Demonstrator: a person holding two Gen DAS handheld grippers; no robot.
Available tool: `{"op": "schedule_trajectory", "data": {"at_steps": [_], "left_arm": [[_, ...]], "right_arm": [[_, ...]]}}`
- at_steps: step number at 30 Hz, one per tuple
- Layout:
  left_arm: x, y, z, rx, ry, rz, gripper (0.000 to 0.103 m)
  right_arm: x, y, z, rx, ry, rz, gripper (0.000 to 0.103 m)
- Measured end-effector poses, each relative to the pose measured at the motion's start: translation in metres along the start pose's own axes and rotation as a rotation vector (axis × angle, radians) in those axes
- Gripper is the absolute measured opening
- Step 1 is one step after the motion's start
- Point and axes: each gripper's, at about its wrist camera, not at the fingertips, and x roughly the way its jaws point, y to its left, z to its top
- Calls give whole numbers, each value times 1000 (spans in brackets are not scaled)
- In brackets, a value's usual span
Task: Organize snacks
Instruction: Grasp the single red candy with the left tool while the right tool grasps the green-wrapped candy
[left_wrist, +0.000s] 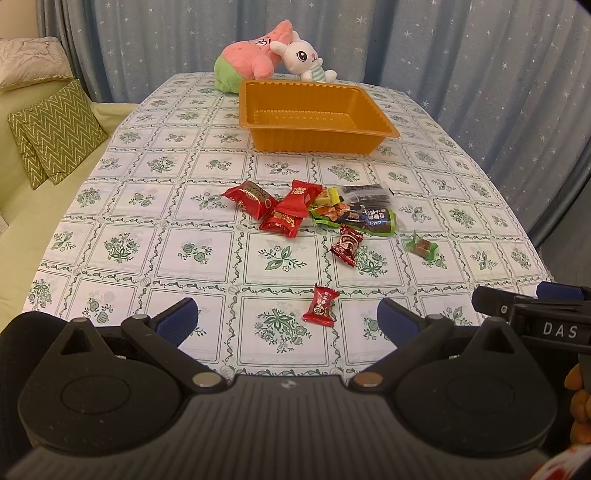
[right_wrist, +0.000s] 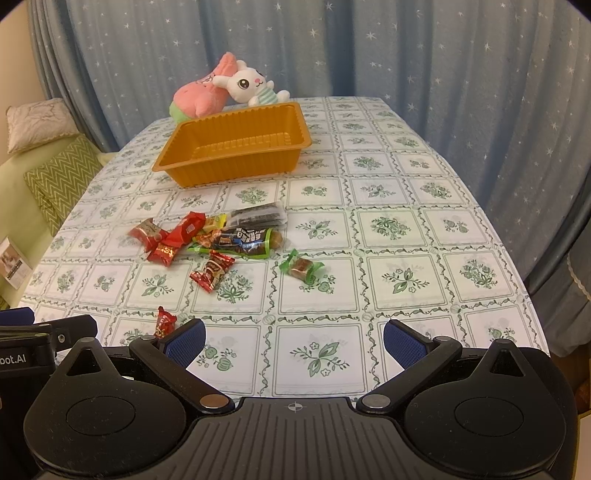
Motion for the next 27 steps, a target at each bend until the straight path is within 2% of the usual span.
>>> {"op": "schedule_trajectory", "data": {"at_steps": [2, 6, 9, 12, 15, 20, 25, 27], "left_arm": [[2, 0, -1, 0, 5, -6, 102], [14, 1, -2, 16, 30, -12, 93], [27, 2, -2, 30, 44, -18, 91], [43, -1, -4, 62, 56, -31, 84], [58, -3, -6, 88, 60, -83, 76], [82, -17, -6, 162, 83, -99, 67], [103, -26, -6, 206, 101, -96, 35], [106, -27, -7, 215, 103, -96, 33]], "right_arm": [[2, -3, -1, 6, 2, -4, 102], [10, -9, -2, 22, 13, -18, 102], [17, -13, -4, 32, 24, -23, 102], [25, -15, -5, 40, 34, -24, 102], [35, -17, -4, 44, 53, -20, 102], [49, -21, -3, 53, 73, -18, 102], [62, -26, 1, 59, 81, -7, 102], [67, -28, 2, 63, 84, -5, 102]]}}
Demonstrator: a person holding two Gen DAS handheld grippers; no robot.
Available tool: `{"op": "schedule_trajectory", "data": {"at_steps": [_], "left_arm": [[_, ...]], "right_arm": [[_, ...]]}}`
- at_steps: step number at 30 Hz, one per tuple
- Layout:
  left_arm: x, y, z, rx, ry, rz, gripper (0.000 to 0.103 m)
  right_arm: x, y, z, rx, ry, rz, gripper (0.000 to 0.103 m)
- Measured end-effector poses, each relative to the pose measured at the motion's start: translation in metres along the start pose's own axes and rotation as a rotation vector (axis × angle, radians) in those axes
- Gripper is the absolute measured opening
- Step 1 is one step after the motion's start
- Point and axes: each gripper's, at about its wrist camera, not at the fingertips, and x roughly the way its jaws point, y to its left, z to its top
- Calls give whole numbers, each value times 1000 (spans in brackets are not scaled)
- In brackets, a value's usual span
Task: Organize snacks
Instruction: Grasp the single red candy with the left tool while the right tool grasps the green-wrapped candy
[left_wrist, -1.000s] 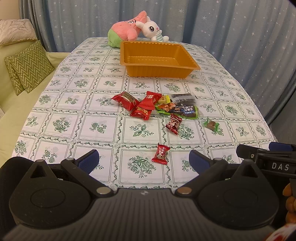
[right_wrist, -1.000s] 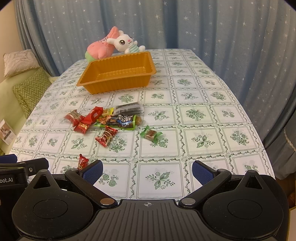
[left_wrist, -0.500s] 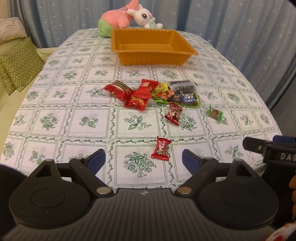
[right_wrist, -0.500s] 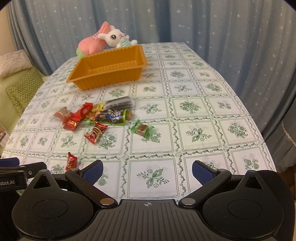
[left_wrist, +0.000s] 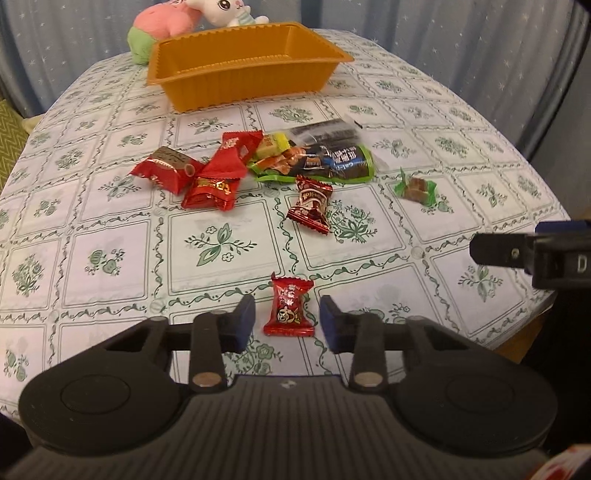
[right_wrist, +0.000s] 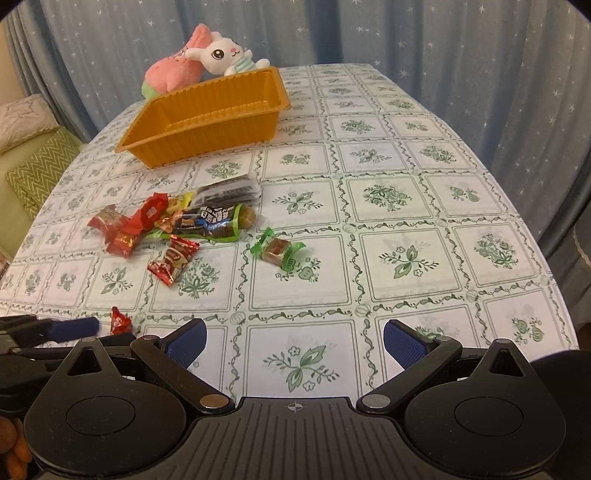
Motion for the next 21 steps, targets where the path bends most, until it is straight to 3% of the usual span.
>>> {"op": "schedule_trajectory", "data": {"at_steps": [3, 6, 12, 18, 20, 21], "left_arm": [[6, 0, 0, 11, 9, -2, 27], [6, 1, 1, 16, 2, 2, 14], [-1, 9, 12, -23, -25, 1, 14], [-2, 19, 24, -61, -41, -1, 14], [-2, 22, 27, -76, -45, -3, 14], [-2, 23, 28, -84, -46, -5, 14]], "right_arm": [[7, -2, 2, 8, 7, -1, 102], [13, -3, 4, 10, 11, 2, 102], [24, 1, 14, -36, -28, 42, 101], [45, 13, 30, -224, -74, 33, 101], [54, 17, 34, -300, -68, 38, 94], [62, 18, 36, -344, -52, 45, 81]]}}
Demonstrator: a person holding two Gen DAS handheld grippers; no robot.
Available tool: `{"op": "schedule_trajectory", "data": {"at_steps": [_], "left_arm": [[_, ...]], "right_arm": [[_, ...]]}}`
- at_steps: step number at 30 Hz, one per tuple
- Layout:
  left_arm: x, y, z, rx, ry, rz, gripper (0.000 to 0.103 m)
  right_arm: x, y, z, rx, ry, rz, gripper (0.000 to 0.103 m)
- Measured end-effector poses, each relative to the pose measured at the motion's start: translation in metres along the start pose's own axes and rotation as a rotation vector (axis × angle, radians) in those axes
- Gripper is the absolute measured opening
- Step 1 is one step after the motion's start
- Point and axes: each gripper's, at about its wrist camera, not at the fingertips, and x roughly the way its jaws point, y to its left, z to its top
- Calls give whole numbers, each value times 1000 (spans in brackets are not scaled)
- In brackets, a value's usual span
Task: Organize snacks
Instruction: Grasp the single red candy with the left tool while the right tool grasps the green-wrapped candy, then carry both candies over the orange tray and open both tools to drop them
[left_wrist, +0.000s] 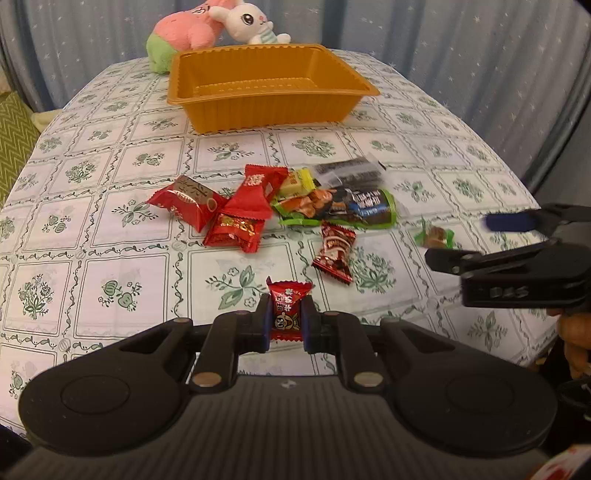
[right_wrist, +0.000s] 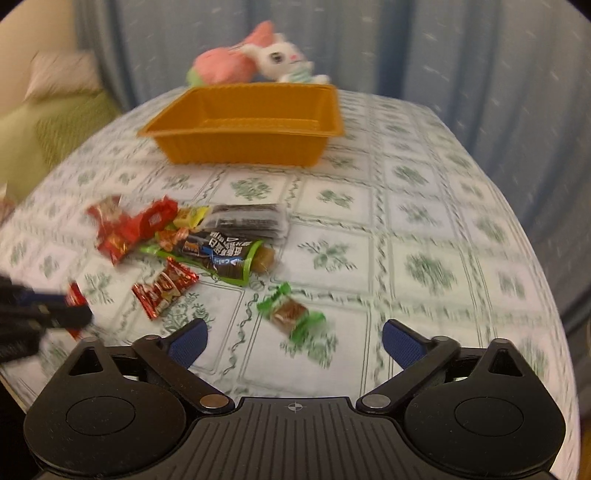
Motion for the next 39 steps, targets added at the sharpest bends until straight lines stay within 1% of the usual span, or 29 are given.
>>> {"op": "schedule_trajectory", "data": {"at_steps": [1, 5, 9, 11, 12, 13, 15, 20, 23, 27, 31, 34, 39], "left_arm": [[0, 1, 1, -4, 0, -2, 14], [2, 3, 3, -14, -2, -10, 14], [6, 1, 3, -14, 6, -19, 14], [7, 0, 2, -12, 10, -24, 14], [7, -1, 2, -12, 12, -25, 14], [8, -1, 2, -11, 13, -25, 14], [7, -1, 2, -11, 12, -23, 14], [3, 2, 6, -14, 1, -17, 14], [1, 4, 13, -16, -12, -18, 14], [0, 7, 32, -16, -41, -17, 14], [4, 15, 61, -25, -74, -23, 14], [8, 20, 88, -15, -109, -12, 14], [21, 31, 140, 16, -164, -1, 14]], "right_arm": [[6, 0, 1, -28, 15, 4, 74], [20, -4, 1, -94, 27, 25, 68], [24, -5, -2, -131, 0, 62, 61], [24, -5, -1, -133, -4, 75, 52], [24, -3, -1, -134, -5, 79, 44], [23, -2, -1, -135, -5, 85, 32], [21, 2, -2, -134, -3, 72, 27], [15, 1, 0, -79, -10, 64, 26], [8, 2, 8, -67, -47, 56, 26], [0, -1, 27, -34, -97, 50, 26], [-1, -5, 56, -13, -160, 33, 26], [1, -13, 83, 7, -219, 29, 26], [19, -31, 129, 81, -280, 41, 26]]}}
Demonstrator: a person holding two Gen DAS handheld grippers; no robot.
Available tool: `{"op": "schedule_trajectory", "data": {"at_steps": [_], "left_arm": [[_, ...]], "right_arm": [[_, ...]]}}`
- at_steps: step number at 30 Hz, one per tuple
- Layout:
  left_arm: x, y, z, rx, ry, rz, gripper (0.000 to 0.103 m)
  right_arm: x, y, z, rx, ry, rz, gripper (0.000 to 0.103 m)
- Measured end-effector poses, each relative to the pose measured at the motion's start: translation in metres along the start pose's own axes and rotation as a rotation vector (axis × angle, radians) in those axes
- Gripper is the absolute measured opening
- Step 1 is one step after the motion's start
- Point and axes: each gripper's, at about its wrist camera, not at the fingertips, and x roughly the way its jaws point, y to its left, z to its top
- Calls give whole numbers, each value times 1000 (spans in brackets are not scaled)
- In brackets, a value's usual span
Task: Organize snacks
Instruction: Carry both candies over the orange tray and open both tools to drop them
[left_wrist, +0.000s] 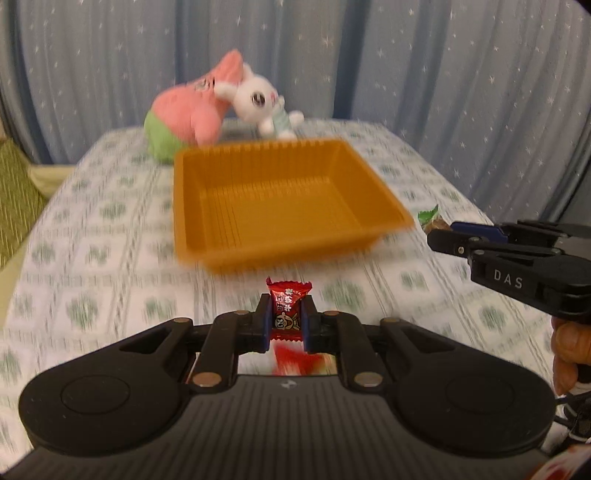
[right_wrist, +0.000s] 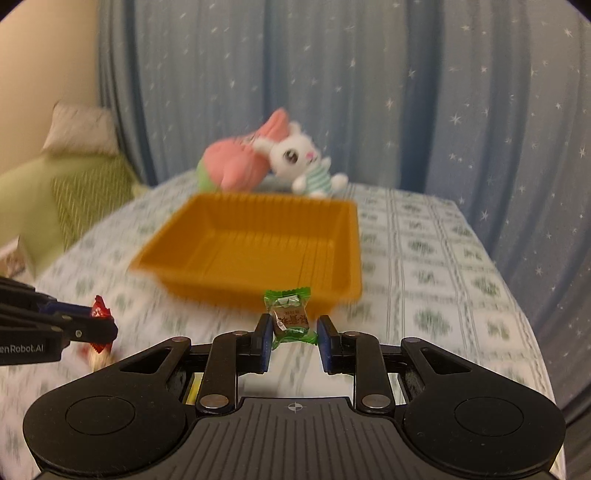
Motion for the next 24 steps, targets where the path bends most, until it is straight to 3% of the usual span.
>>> {"op": "schedule_trajectory", "data": {"at_steps": [6, 12, 16, 17, 18, 24], "left_arm": [[32, 17, 53, 7, -28, 5, 14], [64, 35, 79, -9, -15, 8, 14], [88, 42, 82, -12, 11, -7, 17], [93, 43, 81, -14, 21, 0, 22], [98, 44, 79, -18, 30, 18, 34], [95, 53, 67, -39, 5, 24, 37]], "right_arm": [[41, -8, 40, 63, -49, 32, 26], [78, -15, 56, 110, -34, 58, 26], [95, -18, 57, 113, -16, 66, 26], [99, -19, 57, 120, -13, 71, 26], [101, -20, 56, 127, -9, 75, 26], [110, -21, 52, 145, 11, 95, 26]]}}
